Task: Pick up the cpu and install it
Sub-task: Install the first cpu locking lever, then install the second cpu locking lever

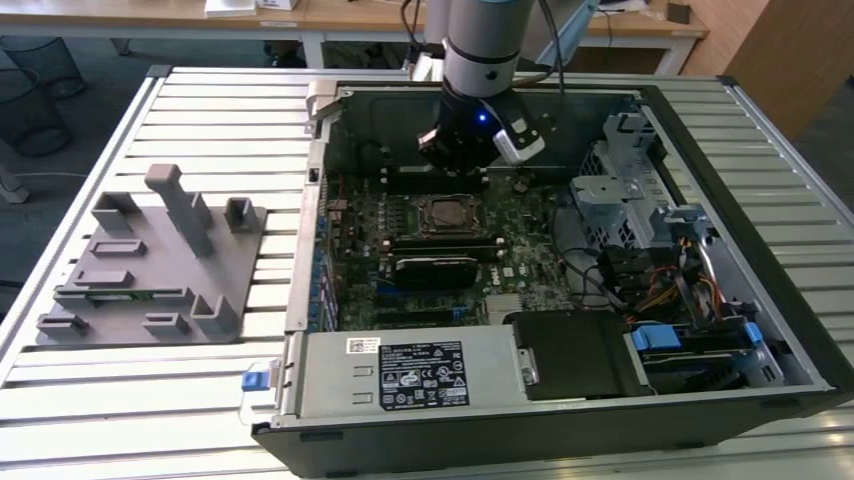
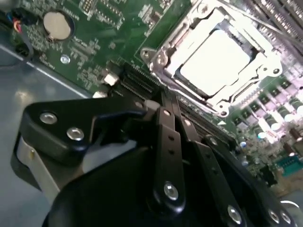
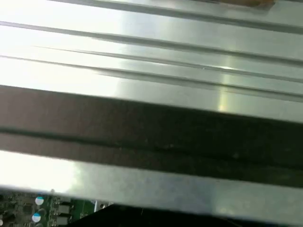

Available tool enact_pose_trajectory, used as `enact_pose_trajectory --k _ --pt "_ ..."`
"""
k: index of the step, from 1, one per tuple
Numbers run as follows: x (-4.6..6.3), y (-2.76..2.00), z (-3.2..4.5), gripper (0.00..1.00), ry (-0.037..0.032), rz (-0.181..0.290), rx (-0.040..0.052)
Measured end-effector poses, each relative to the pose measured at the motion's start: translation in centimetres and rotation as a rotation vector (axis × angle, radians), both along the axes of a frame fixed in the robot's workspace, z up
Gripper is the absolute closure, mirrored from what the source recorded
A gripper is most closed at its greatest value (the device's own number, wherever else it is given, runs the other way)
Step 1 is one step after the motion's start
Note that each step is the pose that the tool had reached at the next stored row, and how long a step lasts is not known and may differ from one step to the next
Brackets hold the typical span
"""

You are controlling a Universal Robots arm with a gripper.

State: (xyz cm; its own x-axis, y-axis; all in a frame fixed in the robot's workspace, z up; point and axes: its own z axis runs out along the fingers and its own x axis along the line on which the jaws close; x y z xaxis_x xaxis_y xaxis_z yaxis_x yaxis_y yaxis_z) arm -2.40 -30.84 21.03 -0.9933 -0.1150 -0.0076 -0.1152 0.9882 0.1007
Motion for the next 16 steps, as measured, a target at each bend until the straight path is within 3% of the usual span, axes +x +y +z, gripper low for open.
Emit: enact_pose_trajectory --k 4,16 --pt "0.0 -0.43 -0.04 0.89 0.0 0.0 -0.0001" --pt "0.0 -0.72 -0.07 0.89 0.0001 0.0 -0.0002"
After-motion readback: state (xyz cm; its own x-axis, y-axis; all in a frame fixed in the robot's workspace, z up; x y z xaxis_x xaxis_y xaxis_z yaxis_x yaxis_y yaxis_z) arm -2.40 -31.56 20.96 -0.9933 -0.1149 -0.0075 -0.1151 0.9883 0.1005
